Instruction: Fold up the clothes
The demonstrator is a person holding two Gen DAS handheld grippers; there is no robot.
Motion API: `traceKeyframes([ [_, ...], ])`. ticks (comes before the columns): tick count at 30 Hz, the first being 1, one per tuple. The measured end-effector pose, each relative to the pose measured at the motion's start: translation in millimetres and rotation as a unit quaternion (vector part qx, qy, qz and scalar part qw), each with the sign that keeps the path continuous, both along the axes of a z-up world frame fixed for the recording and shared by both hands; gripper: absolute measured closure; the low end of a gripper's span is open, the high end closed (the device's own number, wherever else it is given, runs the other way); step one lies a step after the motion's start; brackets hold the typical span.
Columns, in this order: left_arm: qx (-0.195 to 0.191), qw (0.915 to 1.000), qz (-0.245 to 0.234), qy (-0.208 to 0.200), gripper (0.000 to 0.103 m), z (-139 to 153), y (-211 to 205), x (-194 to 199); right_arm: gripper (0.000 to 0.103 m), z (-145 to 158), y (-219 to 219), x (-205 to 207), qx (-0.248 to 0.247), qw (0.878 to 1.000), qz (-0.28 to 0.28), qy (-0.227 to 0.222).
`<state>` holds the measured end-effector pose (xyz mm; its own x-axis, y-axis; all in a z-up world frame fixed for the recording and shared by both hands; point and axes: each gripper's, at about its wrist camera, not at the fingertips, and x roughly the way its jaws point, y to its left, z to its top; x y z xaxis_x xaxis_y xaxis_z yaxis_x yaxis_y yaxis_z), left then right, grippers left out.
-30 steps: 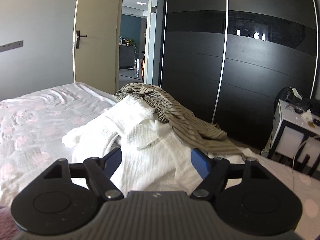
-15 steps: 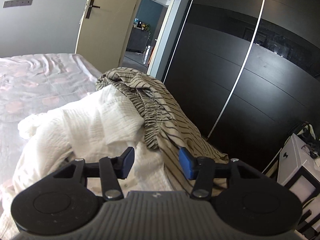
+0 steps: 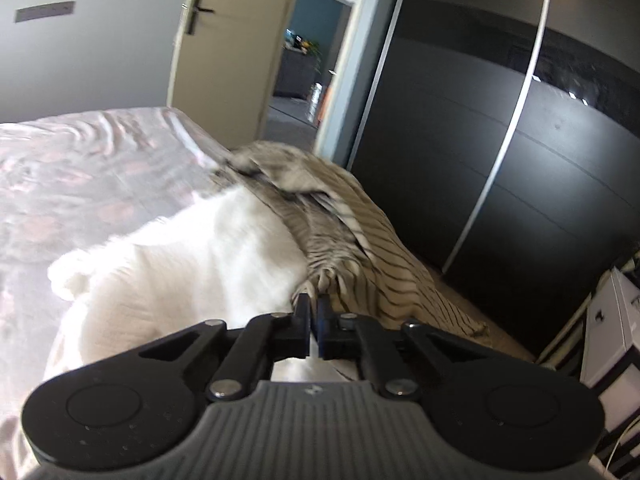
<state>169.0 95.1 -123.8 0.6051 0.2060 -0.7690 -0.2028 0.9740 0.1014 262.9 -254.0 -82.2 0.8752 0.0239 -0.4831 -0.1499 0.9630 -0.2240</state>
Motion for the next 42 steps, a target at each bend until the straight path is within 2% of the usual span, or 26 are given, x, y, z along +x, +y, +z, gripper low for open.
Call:
traceKeyframes([
  [5, 0.0, 0.9997, 0.014, -0.021, 0.003, 21.2, 13.5, -31.9, 0.102, 31.6, 46.0, -43.9, 0.041, 0.996, 0.073, -0.009],
  [8, -0.001, 0.999, 0.026, -0.037, 0.003, 34.8, 24.3, -53.9, 0.103, 51.3, 84.4, -82.4, 0.087, 0.983, 0.163, -0.014],
  [11, -0.006, 0.9975, 0.045, -0.053, 0.003, 47.4, 39.3, -77.1, 0.103, 64.4, 138.7, -123.6, 0.071, 0.971, 0.228, -0.032],
  [13, -0.004, 0.9972, 0.051, -0.055, 0.003, 50.8, 47.7, -89.9, 0.103, 69.2, 164.0, -140.4, 0.068, 0.966, 0.247, -0.041],
  [18, 0.001, 0.9963, 0.063, -0.059, 0.003, 58.3, 68.3, -121.4, 0.103, 62.5, 169.5, -150.8, 0.07, 0.973, 0.216, -0.031],
  [24, 0.003, 0.9956, 0.079, -0.051, 0.003, 54.7, 87.8, -144.7, 0.099, 46.2, 134.7, -144.3, 0.031, 0.988, 0.153, -0.019],
  [26, 0.005, 0.9951, 0.087, -0.046, 0.003, 50.1, 91.3, -146.9, 0.085, 38.4, 116.7, -137.3, 0.011, 0.992, 0.126, -0.015],
  [28, 0.004, 0.9949, 0.093, -0.04, 0.003, 45.8, 94.8, -148.1, 0.058, 28.9, 96.6, -127.0, -0.012, 0.995, 0.093, -0.016],
  [31, 0.003, 0.9949, 0.096, -0.03, 0.003, 39.7, 98.4, -146.1, 0.048, 13.1, 69.1, -110.6, -0.046, 0.998, 0.052, -0.013],
  [35, 0.001, 0.9945, 0.103, -0.017, 0.003, 29.3, 99.1, -136.2, 0.043, -8.5, 43.1, -86.2, -0.092, 0.996, 0.017, -0.008],
  [39, 0.002, 0.9944, 0.105, 0.0, 0.003, 17.3, 97.2, -123.6, 0.037, -23.8, 34.1, -63.3, -0.113, 0.994, 0.009, -0.005],
  [42, 0.004, 0.9943, 0.105, 0.013, 0.003, 9.8, 94.9, -115.1, 0.037, -32.0, 38.3, -45.6, -0.126, 0.992, 0.011, -0.003],
])
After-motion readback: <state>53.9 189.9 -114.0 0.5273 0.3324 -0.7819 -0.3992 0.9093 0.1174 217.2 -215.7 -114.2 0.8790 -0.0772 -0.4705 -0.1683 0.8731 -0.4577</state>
